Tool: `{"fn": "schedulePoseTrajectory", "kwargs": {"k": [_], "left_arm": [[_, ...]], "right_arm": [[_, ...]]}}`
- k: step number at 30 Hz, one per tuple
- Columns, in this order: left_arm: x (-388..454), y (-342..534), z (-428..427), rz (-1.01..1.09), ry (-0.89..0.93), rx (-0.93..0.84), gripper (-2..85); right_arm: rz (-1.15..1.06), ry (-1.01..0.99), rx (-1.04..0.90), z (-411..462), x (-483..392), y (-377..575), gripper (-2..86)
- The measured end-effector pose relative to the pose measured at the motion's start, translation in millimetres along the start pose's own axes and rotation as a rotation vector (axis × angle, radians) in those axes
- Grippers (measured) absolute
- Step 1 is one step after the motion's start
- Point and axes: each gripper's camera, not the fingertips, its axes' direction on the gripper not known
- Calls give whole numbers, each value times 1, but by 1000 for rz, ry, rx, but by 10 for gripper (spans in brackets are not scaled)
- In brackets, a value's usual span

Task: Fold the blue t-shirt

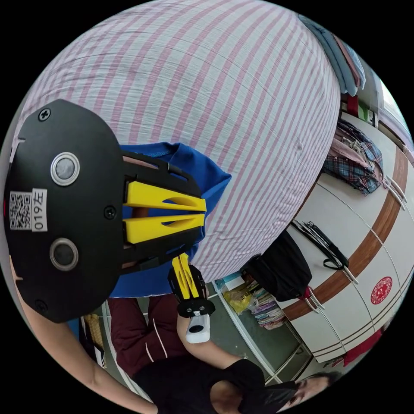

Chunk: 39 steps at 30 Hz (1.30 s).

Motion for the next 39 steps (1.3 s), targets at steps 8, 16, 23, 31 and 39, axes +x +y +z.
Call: {"fn": "schedulePoseTrajectory", "kwargs": {"k": [8,16,23,31,39], "left_arm": [[-6,53,8,-80,49,-119,9],[-3,115,-9,-197,32,-10,10],[62,126,24,-125,-76,73,10],[118,195,93,-382,-329,199,8],[123,239,109,-532,-293,373,10]], "right_arm": [[-160,26,-83,30,-15,-34,-6],[-252,17,-83,44,4,-59,17],[-130,-131,24,22,77,-82,52],[456,-569,120,70,323,-109,81],[384,-805,-75,175,418,-185,84]]}}
